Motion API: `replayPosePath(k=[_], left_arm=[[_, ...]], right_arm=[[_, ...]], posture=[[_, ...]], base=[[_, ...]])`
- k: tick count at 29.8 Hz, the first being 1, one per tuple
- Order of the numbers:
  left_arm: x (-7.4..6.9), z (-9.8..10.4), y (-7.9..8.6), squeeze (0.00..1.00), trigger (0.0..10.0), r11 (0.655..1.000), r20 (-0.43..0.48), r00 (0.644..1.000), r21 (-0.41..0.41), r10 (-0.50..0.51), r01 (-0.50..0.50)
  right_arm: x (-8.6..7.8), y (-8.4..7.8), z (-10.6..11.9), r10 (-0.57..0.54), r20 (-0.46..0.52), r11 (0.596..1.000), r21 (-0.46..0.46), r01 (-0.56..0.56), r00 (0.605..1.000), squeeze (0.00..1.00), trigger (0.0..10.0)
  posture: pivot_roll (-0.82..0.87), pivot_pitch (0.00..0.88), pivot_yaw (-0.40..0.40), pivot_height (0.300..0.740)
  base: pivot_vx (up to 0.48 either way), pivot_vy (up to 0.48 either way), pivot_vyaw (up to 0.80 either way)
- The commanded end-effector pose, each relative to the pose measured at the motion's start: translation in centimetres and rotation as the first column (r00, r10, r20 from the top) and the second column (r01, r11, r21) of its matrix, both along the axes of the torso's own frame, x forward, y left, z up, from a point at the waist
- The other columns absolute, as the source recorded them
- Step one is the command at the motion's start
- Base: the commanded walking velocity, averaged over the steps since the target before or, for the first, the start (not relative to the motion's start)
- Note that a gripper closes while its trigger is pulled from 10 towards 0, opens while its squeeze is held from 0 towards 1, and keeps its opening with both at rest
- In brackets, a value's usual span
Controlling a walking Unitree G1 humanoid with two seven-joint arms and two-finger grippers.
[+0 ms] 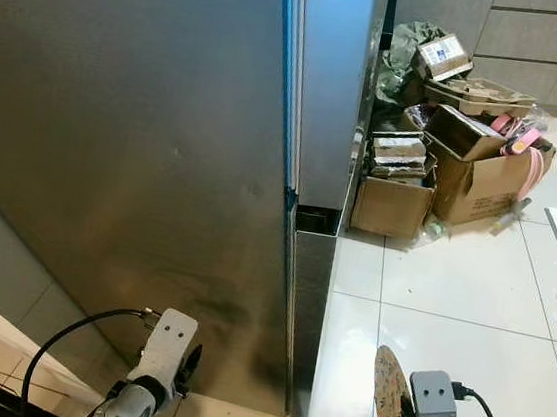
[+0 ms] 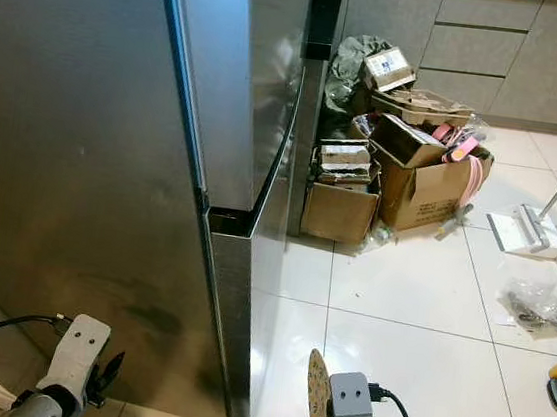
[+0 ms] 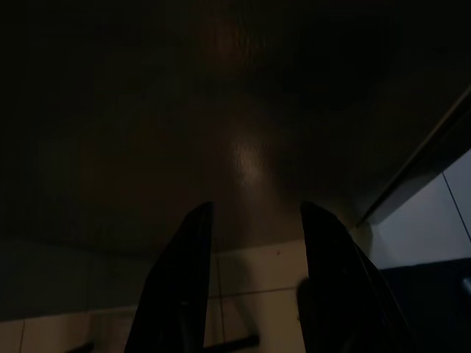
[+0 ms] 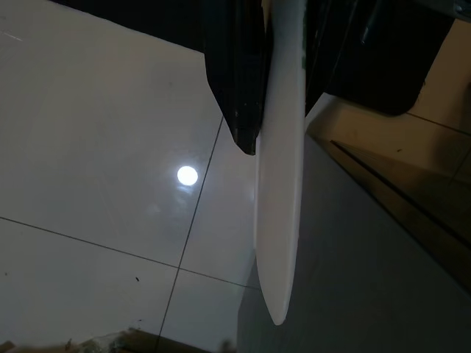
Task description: Restocking fridge
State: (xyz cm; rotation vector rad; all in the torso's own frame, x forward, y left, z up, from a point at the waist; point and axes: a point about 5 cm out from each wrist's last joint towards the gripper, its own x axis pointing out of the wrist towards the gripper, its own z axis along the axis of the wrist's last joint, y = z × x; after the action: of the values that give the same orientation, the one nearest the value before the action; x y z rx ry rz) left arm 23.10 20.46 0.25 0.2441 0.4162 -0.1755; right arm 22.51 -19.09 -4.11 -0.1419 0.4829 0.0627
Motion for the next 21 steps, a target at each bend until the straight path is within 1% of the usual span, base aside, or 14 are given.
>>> replayPosePath(k=[1,2,4,6,7,8,9,10,12,14,15,18,20,21], left_arm=[[-0.7,-0.6,-0.2,0.00,10.0,1.000,-0.037,0.999,-0.008,-0.012,0.011],[-0.9,-0.6,-0.3,0.00,10.0,1.000,-0.046,0.999,-0.015,-0.026,0.026],[-1.3,-0.2,-0.5,0.00,10.0,0.994,-0.053,0.993,-0.029,-0.104,0.103],[-2.2,0.3,-0.7,0.00,10.0,0.975,-0.072,0.973,-0.047,-0.219,0.216],[-2.2,0.3,-0.7,0.00,10.0,0.975,-0.072,0.973,-0.047,-0.219,0.216],[-3.3,1.1,-0.7,0.00,10.0,0.946,-0.091,0.942,-0.070,-0.323,0.317],[-3.3,1.1,-0.7,0.00,10.0,0.946,-0.091,0.942,-0.070,-0.323,0.317],[-4.1,1.7,-0.6,0.00,10.0,0.924,-0.100,0.920,-0.082,-0.379,0.372],[-5.1,2.8,-0.6,0.00,10.0,0.891,-0.103,0.886,-0.102,-0.451,0.442],[-5.5,4.0,-0.9,0.00,10.0,0.872,-0.080,0.871,-0.120,-0.485,0.475],[-5.5,4.0,-0.9,0.00,10.0,0.872,-0.080,0.871,-0.120,-0.485,0.475],[-5.1,6.0,-2.9,0.00,10.0,0.829,0.000,0.842,-0.174,-0.540,0.531],[-4.9,7.0,-4.4,0.00,10.0,0.793,0.029,0.815,-0.214,-0.578,0.570],[-4.9,7.3,-5.2,0.00,10.0,0.768,0.044,0.795,-0.234,-0.605,0.597]], right_arm=[[-0.6,0.0,-0.4,0.000,-0.022,1.000,-0.001,0.000,1.000,0.00,10.0],[-0.6,-0.1,-0.4,0.000,-0.023,1.000,-0.002,0.000,1.000,0.00,10.0],[-0.6,-0.1,-0.4,0.001,-0.024,1.000,-0.003,-0.001,1.000,0.00,10.0],[-0.6,-0.1,-0.4,0.001,-0.024,1.000,-0.004,-0.001,1.000,0.00,10.0],[-0.6,-0.1,-0.4,0.001,-0.024,1.000,-0.004,-0.001,1.000,0.00,10.0],[-0.6,-0.2,-0.4,0.000,-0.024,1.000,-0.005,0.000,1.000,0.00,10.0],[-0.6,-0.2,-0.4,0.000,-0.024,1.000,-0.005,0.000,1.000,0.00,10.0],[-0.7,-0.3,-0.5,-0.002,-0.026,1.000,-0.006,0.001,1.000,0.00,10.0],[-0.8,-0.3,-0.5,-0.004,-0.029,1.000,-0.007,0.004,1.000,0.00,10.0],[-0.9,-0.3,-0.6,-0.005,-0.033,1.000,-0.008,0.005,0.999,0.00,10.0],[-0.9,-0.3,-0.6,-0.005,-0.033,1.000,-0.008,0.005,0.999,0.00,10.0],[-0.9,-0.2,-0.7,-0.005,-0.042,1.000,-0.008,0.005,0.999,0.00,10.0],[-0.8,-0.2,-0.7,-0.004,-0.044,1.000,-0.008,0.004,0.999,0.00,10.0],[-0.7,-0.1,-0.6,-0.003,-0.043,1.000,-0.008,0.002,0.999,0.00,10.0]], posture=[[-0.07,0.098,0.067,0.737],[-0.07,0.098,0.067,0.737],[-0.07,0.099,0.066,0.737],[-0.07,0.098,0.066,0.737],[-0.07,0.098,0.066,0.737],[-0.07,0.101,0.070,0.737],[-0.07,0.101,0.070,0.737],[-0.07,0.103,0.074,0.737],[-0.07,0.103,0.074,0.737],[-0.07,0.102,0.081,0.737],[-0.07,0.102,0.081,0.737],[-0.06,0.098,0.084,0.737],[-0.06,0.093,0.084,0.737],[-0.06,0.092,0.084,0.737]], base=[[0.000,0.000,0.00],[0.000,0.000,0.00],[0.000,0.000,0.00],[0.000,0.000,0.00],[0.000,0.000,0.00],[0.000,0.000,0.00],[0.000,0.000,0.00],[0.000,0.000,0.00],[0.000,0.000,0.00],[0.000,0.000,0.00],[0.000,0.000,0.00],[0.000,0.000,0.00],[0.000,0.000,0.00],[0.000,0.000,0.00]])
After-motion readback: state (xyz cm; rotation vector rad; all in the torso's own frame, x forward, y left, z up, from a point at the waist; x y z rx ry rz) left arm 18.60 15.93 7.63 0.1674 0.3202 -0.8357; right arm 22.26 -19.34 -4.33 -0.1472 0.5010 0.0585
